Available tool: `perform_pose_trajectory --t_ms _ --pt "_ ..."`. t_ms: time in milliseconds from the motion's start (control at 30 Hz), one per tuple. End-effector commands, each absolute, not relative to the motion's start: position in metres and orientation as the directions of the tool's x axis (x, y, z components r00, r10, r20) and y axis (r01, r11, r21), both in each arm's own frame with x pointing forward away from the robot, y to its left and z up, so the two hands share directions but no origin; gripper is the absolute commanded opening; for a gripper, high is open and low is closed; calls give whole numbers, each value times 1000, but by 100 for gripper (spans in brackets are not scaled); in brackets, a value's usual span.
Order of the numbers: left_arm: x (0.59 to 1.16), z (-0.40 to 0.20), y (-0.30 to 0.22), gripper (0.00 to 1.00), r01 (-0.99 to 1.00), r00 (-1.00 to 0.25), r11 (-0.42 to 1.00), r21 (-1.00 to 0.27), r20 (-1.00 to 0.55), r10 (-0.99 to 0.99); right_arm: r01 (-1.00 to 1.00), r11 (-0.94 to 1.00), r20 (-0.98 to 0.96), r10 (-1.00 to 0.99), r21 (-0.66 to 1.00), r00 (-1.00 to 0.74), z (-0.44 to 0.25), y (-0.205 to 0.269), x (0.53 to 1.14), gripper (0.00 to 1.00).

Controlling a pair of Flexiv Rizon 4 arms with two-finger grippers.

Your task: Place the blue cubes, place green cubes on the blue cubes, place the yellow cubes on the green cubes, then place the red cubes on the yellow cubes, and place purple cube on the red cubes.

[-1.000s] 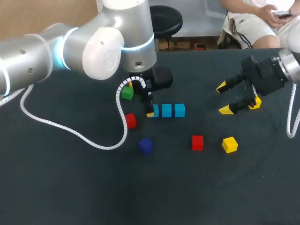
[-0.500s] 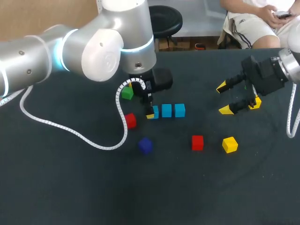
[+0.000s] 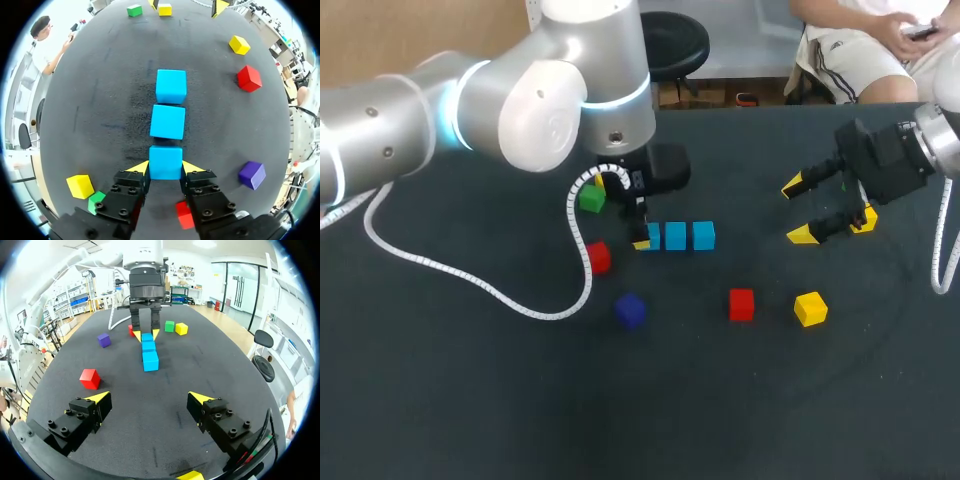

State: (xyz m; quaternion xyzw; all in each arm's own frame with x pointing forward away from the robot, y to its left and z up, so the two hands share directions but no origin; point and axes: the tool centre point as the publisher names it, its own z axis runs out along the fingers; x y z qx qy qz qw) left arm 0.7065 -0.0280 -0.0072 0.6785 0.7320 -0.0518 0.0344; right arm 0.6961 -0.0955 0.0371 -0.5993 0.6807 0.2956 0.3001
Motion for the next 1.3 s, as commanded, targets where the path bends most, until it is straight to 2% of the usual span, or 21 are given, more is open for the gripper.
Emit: perform_pose_trajectory --t_ms 33,1300 --pt "711 -8 -29 0 998 -57 55 -25 -125 991 -993 107 -764 -637 42 -100 37 -96 696 100" --pt "709 -10 -28 1 997 -64 59 -43 -124 990 -993 107 -764 -637 42 -100 37 -96 696 100"
